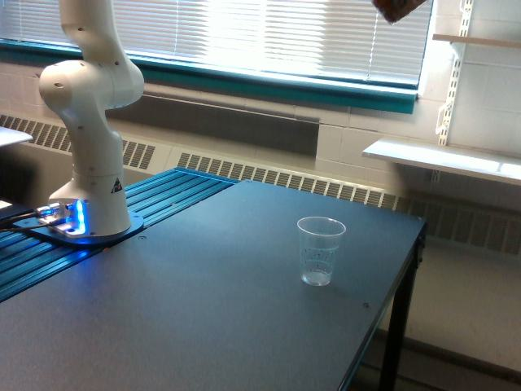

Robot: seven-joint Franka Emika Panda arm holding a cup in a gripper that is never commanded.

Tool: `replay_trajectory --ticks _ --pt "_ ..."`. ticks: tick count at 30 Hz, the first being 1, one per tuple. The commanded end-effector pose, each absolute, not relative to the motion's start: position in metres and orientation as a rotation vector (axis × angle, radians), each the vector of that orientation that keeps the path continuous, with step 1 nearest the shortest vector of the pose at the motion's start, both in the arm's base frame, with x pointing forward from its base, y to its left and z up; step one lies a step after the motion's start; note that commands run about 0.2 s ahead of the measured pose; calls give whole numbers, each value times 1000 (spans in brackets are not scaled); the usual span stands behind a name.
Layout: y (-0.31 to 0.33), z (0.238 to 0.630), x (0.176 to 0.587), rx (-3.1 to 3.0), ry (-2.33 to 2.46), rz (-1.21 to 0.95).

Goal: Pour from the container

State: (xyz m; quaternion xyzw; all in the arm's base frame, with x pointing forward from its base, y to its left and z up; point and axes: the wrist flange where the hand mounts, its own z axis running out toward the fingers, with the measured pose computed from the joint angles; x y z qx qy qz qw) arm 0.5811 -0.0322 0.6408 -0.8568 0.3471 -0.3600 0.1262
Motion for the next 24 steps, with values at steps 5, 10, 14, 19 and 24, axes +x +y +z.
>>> replay_trajectory --ticks 5,10,14,19,24 --pt "-28 624 582 -2587 966 -1061" --pt "-27 624 581 -2589 956 -1074" --pt "-26 622 579 -2595 944 -1083" --pt "-27 616 574 -2612 926 -1093" --pt "-28 603 567 -2629 919 -1090"
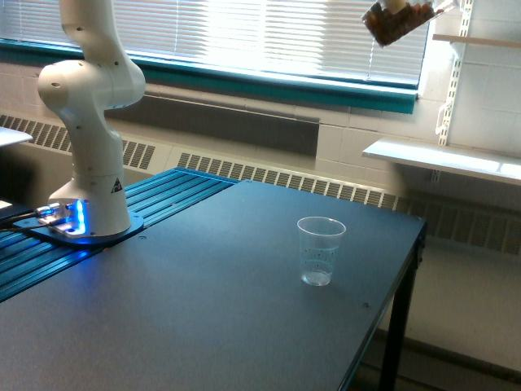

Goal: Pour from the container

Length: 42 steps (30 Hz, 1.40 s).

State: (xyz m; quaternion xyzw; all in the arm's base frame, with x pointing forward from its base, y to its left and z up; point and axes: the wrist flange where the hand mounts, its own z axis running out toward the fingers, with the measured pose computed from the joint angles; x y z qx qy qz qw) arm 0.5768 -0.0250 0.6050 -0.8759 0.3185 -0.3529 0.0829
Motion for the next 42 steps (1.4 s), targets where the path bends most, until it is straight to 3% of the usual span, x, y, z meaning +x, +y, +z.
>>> replay_trajectory --ticks 1,42 --pt "-29 600 564 -2633 920 -1088" --pt "-3 458 472 -2826 814 -936"
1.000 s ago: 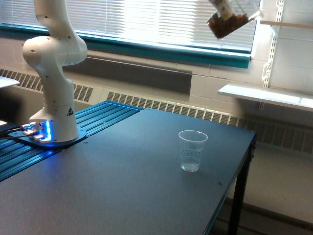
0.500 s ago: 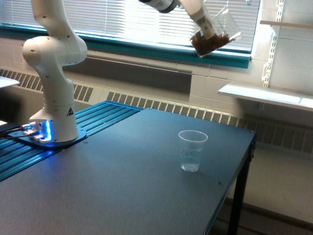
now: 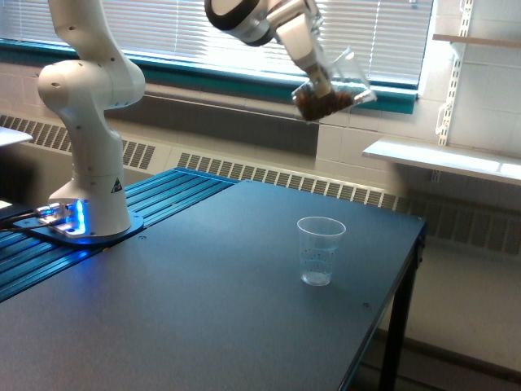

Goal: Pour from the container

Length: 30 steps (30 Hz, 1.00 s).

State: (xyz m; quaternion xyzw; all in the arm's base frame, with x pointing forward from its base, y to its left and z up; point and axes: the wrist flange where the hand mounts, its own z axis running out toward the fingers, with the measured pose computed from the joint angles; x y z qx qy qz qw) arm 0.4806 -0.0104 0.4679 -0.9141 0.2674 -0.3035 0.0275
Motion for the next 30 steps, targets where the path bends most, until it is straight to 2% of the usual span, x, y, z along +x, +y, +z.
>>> replay_trajectory --ticks 1,30 --pt "-3 454 470 -2827 812 -929" --pt "10 362 445 -2957 701 -779"
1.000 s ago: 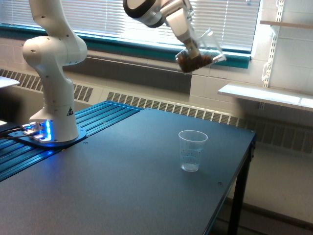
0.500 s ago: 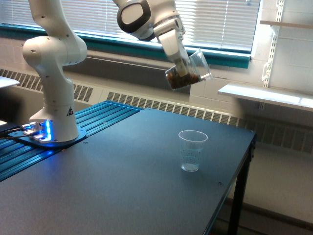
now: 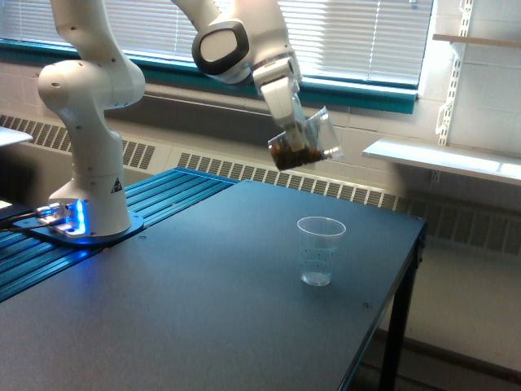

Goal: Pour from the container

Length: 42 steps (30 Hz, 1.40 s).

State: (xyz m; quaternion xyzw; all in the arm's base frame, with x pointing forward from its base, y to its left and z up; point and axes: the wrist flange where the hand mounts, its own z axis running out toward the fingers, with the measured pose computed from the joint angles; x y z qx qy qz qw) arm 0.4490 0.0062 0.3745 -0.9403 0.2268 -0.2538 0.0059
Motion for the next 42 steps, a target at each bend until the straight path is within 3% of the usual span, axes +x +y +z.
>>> replay_trajectory --ticks 1,42 --pt "10 359 444 -2963 702 -773" --pt "18 304 440 -3188 595 -639"
